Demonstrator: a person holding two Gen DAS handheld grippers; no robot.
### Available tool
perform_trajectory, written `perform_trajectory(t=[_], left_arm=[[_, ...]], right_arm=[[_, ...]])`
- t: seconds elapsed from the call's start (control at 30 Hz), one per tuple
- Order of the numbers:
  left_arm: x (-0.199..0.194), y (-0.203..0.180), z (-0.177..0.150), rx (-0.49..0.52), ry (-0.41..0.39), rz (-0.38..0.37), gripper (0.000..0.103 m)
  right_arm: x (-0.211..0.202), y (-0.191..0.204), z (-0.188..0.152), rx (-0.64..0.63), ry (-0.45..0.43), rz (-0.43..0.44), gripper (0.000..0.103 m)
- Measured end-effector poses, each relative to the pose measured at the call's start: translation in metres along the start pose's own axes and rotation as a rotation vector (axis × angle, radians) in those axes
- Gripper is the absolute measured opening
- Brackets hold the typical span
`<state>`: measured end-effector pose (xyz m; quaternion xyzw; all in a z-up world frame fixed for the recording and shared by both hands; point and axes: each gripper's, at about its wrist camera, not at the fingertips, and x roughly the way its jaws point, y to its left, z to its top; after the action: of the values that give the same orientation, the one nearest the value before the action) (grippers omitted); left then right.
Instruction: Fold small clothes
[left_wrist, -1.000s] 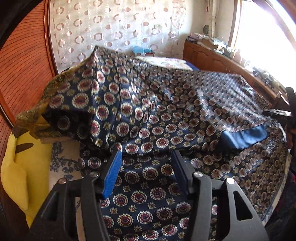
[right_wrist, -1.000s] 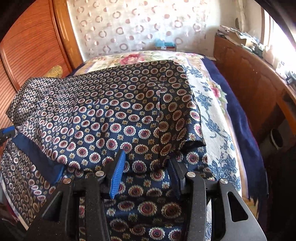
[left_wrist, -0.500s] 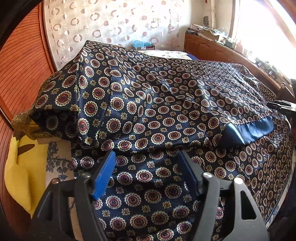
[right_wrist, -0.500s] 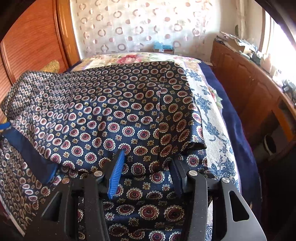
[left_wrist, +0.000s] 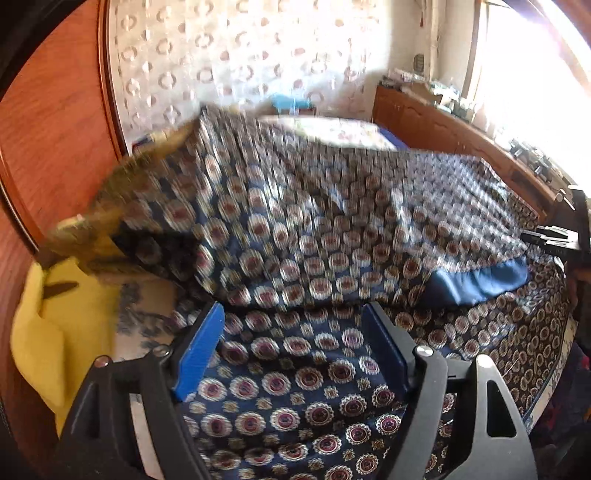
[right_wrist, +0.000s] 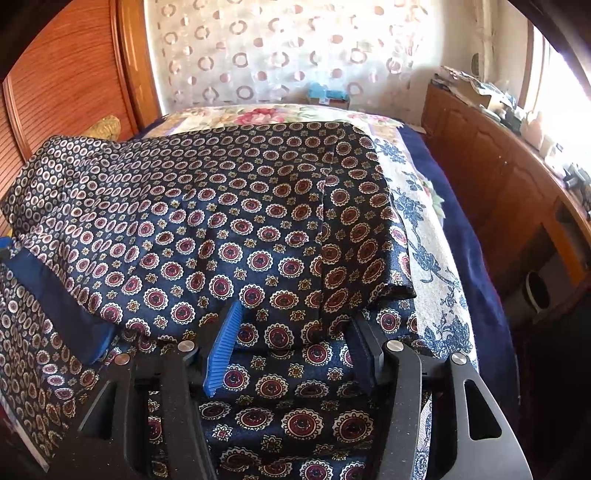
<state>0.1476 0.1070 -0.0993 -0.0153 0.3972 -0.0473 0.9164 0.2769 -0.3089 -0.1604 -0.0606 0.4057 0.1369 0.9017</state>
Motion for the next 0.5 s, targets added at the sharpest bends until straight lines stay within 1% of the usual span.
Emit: perform_trajectory(t=[0.03,0.1,0.13,0.2,0.27,0.33,0.43,0.5], left_arm=[[-0.006,0.001,0.003,0.004,-0.023,0.013,0.077],[-0.017,0.004,0.010,0.005,-0.069,0.030,0.072],[-0.022,0.006,0.013,0.004,-0.085,0.035,0.070],[-0.024,0.013,0.019,0.005,-0.112,0.054,0.070],[-0.023,0.017,0.026,0.016,-0.134,0.089,0.069],[-0.018,0.021,0.032,0.022,-0.133,0.123,0.069],[-0.005,0.027,0.039,0.036,-0.110,0.157,0.069],[0.004,0.033,0.042,0.035,-0.085,0.178,0.062]], right_arm=[[0.000,0.000,0.000,0.000,0.000,0.000,0.056],[0.000,0.000,0.000,0.000,0.000,0.000,0.057],[0.000,0.000,0.000,0.000,0.000,0.000,0.057],[0.000,0.000,0.000,0.000,0.000,0.000,0.057],[0.000,0.000,0.000,0.000,0.000,0.001,0.057],[0.000,0.000,0.000,0.000,0.000,0.000,0.058],[0.000,0.000,0.000,0.000,0.000,0.000,0.058],[0.000,0.000,0.000,0.000,0.000,0.000,0.058]])
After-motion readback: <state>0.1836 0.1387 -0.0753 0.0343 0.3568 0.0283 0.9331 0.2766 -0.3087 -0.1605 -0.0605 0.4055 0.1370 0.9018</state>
